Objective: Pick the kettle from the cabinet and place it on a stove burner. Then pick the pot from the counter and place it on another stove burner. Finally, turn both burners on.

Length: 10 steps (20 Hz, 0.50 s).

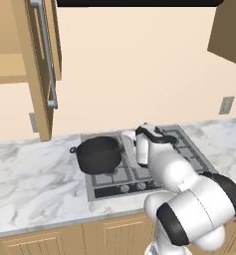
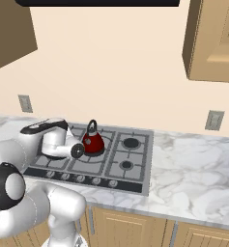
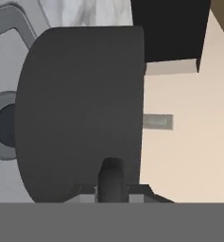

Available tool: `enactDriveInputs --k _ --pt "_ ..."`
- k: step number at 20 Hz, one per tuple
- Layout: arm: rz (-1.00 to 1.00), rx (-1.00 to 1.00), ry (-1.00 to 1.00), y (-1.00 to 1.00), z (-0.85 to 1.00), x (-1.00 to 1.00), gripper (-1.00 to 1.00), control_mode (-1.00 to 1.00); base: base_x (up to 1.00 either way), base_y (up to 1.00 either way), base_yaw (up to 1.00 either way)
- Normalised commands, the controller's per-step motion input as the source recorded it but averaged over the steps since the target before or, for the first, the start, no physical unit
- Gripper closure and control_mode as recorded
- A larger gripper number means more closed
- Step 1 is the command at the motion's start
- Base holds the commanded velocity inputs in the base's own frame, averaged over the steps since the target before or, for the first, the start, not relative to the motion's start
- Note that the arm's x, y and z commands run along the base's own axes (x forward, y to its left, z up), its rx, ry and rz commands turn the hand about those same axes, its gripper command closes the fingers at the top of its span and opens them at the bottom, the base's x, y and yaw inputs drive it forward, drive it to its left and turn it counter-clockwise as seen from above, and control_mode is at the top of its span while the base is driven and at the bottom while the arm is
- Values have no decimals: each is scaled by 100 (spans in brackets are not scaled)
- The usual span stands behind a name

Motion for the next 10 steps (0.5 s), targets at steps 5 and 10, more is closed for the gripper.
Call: enactDriveInputs --k 5,10 --pt "0 0 0 -10 0 -31 100 -100 0 0 0" --pt "0 0 0 -9 0 -15 100 -100 0 0 0"
